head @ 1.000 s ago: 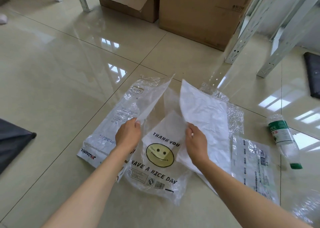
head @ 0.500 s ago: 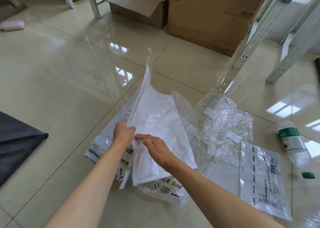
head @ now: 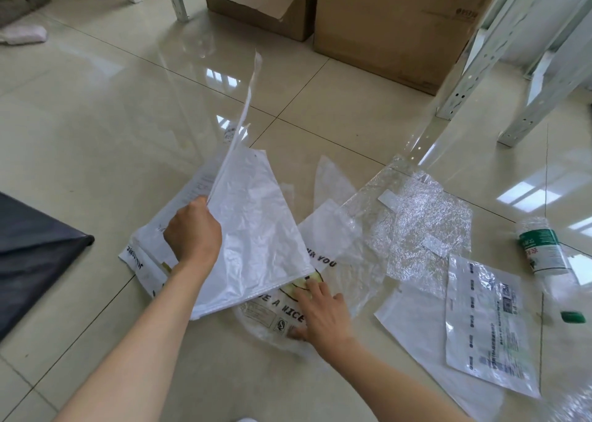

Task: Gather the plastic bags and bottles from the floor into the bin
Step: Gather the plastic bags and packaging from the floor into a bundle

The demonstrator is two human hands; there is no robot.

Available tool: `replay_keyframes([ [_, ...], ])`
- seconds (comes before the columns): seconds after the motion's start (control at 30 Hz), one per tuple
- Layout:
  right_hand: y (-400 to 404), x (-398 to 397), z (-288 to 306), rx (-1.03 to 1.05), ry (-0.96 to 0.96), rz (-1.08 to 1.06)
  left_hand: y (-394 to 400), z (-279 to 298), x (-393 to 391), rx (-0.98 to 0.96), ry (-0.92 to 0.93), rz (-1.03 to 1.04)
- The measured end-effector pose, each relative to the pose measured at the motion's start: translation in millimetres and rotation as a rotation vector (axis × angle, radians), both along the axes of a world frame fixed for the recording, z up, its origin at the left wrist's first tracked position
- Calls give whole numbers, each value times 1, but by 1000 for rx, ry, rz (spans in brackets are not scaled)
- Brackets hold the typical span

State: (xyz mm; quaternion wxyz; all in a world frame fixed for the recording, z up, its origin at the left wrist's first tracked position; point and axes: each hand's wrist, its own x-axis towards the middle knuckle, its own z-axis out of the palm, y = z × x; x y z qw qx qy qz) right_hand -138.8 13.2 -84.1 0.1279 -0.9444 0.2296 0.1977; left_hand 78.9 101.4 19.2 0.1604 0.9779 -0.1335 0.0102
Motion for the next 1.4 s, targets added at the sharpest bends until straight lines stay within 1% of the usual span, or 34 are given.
replay_keyframes([
  [0.1,-2,4,-5,-92,-171,-80,4,-5,-3,37,8,-17],
  [0.17,-9,8,-3,-12,-277,-179,6,-8,-3,49,7,-26],
  [0.23,-21,14,4,148,-287,-394,10,-8,-1,59,7,-22],
  [0.3,-36,12,9,400,-314,-617,13,-7,2,67,7,-10],
  [0.37,-50,3,16,660,-404,-800,14,-5,5,69,5,-2],
  [0.5,-68,-27,23,978,-589,-1198,14,-3,8,79,0,3],
  [0.57,-73,-42,22,1223,-675,-1408,16,-3,11,78,-14,8],
  [0.6,-74,-49,17,1296,-712,-1491,18,-3,12,80,-22,12],
  [0.63,-75,-54,15,1297,-751,-1553,19,-3,14,84,-33,18],
  [0.67,-75,-54,13,1243,-788,-1615,19,-3,14,90,-42,19],
  [0.73,-73,-46,21,1154,-839,-1590,17,-1,13,96,-54,1],
  [0.83,-60,-13,61,951,-911,-1319,9,1,4,96,-55,-60],
  [0.9,-45,11,92,892,-1027,-1166,3,4,1,102,-28,-76],
  [0.97,-29,34,108,869,-1100,-983,-2,6,1,58,21,-72],
  [1.03,-14,51,103,848,-1023,-840,-5,7,2,-38,88,-61],
  [1.13,3,73,95,721,-800,-647,-8,9,2,-203,220,-39],
  [1.23,16,90,89,745,-665,-517,-11,12,-1,-365,328,-58],
  [1.33,23,102,82,796,-623,-475,-13,9,-1,-506,412,-48],
  [1.4,24,110,80,796,-650,-472,-10,4,0,-532,452,-65],
])
